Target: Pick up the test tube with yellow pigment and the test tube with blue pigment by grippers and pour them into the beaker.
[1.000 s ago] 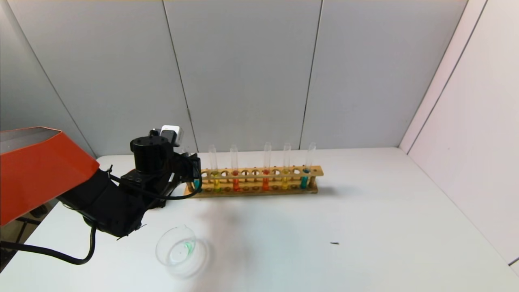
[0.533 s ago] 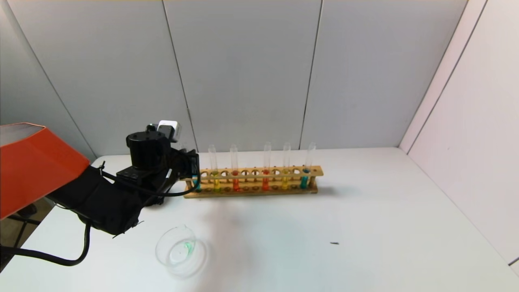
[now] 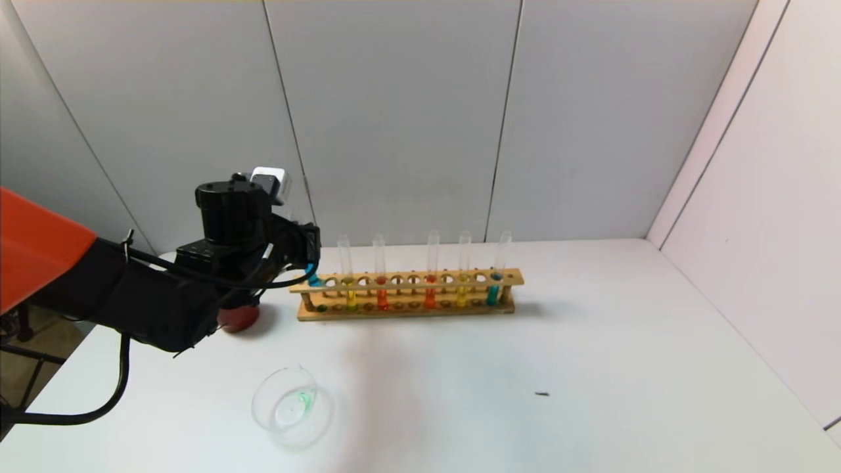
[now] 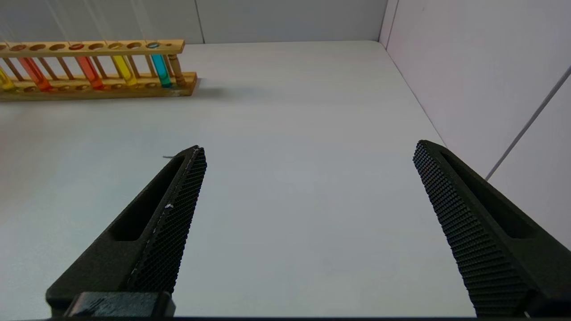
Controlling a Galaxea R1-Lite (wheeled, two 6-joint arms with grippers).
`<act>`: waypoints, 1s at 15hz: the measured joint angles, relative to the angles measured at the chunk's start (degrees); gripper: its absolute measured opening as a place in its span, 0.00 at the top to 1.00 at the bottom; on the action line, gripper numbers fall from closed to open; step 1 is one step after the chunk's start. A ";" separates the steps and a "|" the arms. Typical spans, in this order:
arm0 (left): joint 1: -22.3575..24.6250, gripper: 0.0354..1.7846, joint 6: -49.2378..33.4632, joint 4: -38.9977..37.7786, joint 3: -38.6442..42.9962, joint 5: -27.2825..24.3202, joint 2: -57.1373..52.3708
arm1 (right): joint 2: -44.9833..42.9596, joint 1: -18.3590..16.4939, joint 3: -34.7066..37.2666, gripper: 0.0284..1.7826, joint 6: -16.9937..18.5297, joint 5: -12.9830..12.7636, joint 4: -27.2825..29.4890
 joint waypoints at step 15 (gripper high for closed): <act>-2.95 0.84 0.87 22.94 -7.31 3.68 -16.09 | 0.00 0.00 0.00 0.05 0.02 0.00 -0.02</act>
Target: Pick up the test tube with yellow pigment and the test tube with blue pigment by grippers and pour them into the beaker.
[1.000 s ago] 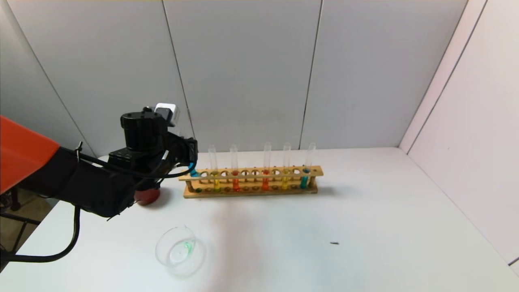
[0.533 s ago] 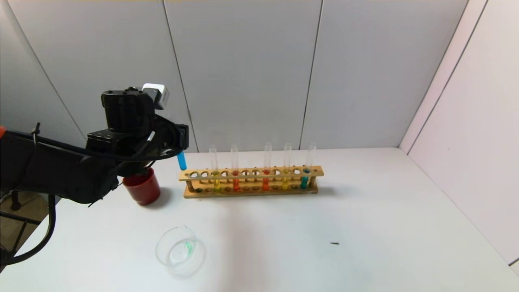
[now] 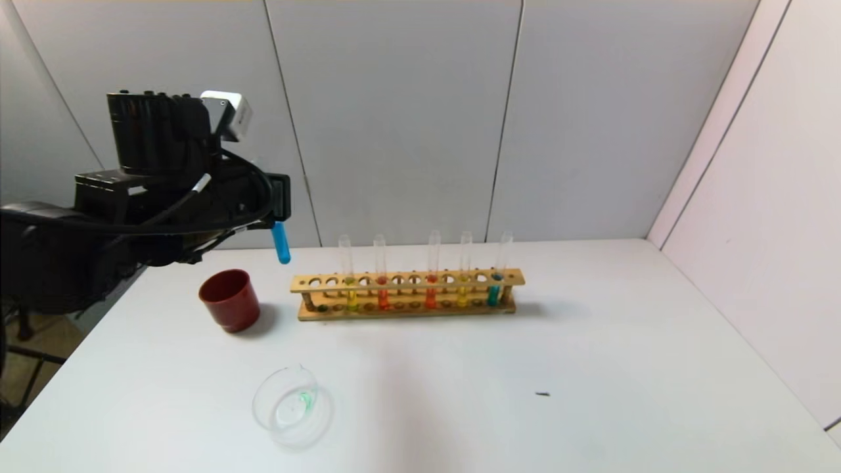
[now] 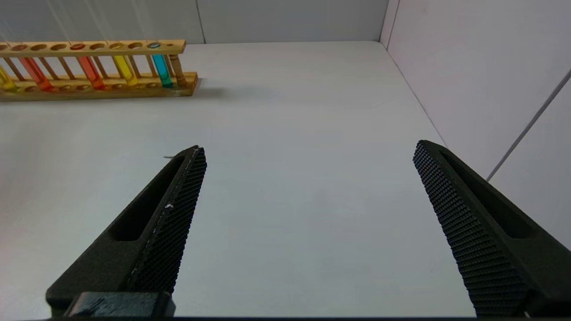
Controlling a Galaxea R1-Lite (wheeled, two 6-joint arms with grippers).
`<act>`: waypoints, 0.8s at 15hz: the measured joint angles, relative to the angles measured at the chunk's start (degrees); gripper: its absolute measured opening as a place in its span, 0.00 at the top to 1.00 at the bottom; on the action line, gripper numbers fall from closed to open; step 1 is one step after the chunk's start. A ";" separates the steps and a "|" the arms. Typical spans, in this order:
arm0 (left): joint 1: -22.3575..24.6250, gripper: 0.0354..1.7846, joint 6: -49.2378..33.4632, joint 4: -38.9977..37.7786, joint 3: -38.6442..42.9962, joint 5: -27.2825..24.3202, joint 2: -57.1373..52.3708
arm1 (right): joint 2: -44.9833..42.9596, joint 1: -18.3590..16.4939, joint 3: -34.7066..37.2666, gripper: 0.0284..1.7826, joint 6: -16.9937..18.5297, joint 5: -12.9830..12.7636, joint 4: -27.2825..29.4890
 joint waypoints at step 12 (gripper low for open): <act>-0.74 0.84 2.82 11.74 17.24 1.61 -20.92 | 0.00 0.00 0.00 0.05 0.00 0.00 0.02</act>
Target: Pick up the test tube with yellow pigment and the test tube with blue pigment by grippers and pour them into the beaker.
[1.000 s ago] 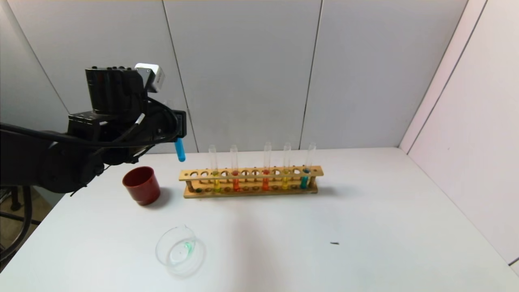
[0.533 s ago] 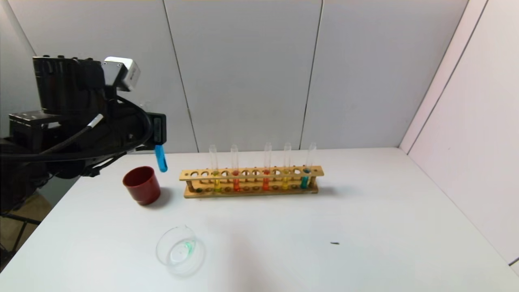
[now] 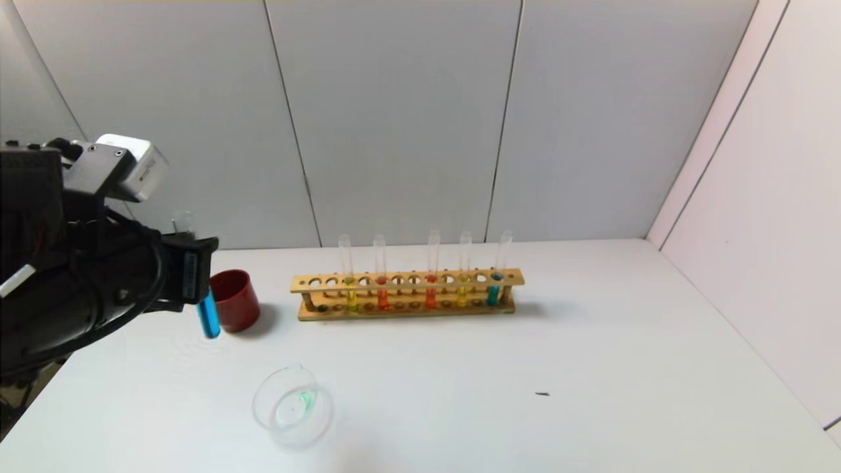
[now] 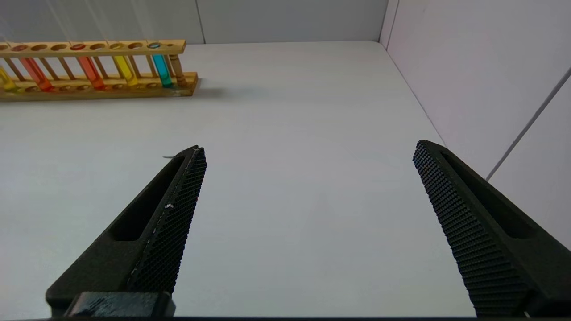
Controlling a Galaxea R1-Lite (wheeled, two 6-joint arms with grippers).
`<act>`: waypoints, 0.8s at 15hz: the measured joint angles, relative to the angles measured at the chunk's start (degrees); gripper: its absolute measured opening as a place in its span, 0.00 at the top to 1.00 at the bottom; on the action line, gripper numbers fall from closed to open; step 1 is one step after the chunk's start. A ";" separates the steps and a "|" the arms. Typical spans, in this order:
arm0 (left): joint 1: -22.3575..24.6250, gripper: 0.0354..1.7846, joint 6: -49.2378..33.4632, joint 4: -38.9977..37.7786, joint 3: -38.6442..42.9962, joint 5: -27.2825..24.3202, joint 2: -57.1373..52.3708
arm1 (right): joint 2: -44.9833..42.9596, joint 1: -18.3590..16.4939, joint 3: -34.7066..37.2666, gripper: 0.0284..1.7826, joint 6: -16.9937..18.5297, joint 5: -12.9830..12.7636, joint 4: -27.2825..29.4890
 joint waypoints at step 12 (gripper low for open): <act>0.15 0.84 15.24 2.43 10.45 1.02 -4.94 | 0.00 0.00 0.00 0.05 0.00 0.00 0.00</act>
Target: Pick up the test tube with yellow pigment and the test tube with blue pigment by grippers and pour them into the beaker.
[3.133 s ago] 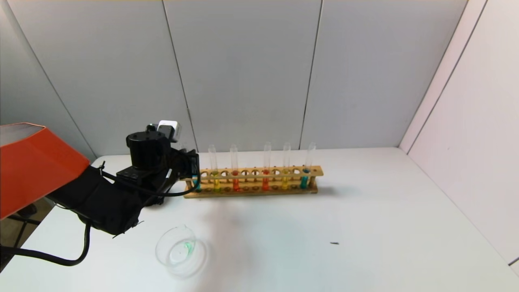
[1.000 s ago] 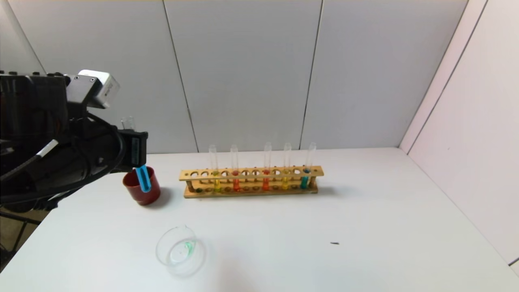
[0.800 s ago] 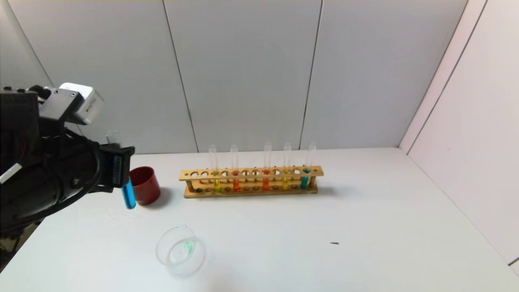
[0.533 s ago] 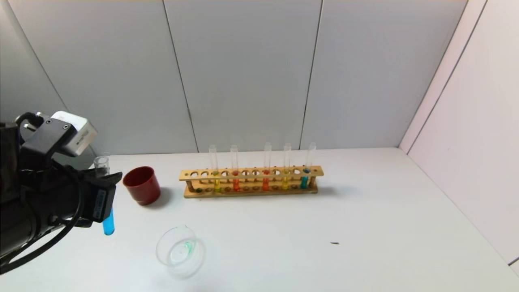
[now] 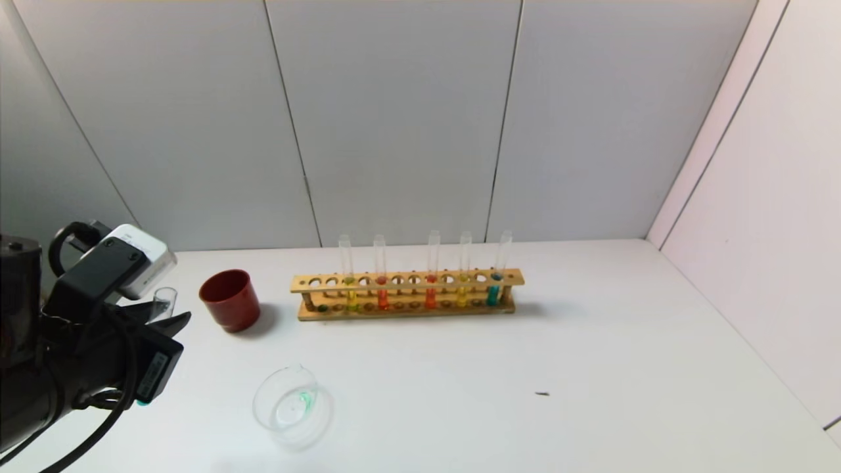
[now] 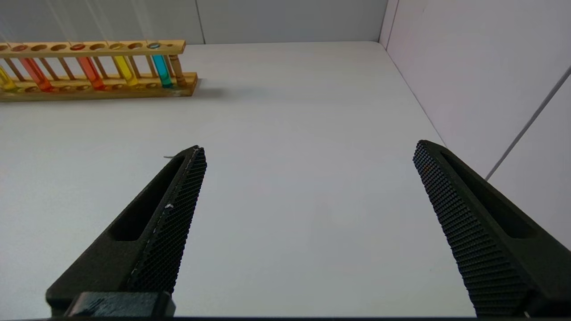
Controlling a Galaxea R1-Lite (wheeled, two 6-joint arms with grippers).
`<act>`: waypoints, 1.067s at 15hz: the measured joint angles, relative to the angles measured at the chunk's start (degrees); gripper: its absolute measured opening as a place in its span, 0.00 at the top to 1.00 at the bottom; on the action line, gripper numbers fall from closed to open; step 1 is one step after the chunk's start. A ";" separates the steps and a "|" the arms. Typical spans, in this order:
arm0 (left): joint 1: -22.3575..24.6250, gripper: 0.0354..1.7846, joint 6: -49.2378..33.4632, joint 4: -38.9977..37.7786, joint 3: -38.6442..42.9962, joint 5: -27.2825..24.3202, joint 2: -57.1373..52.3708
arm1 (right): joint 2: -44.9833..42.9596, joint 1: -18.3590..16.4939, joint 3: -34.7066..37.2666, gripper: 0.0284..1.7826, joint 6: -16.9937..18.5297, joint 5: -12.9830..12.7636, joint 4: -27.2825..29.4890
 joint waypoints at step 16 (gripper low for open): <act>-5.79 0.84 6.60 2.69 2.54 3.02 15.03 | 0.00 0.00 0.00 0.05 0.00 0.00 0.00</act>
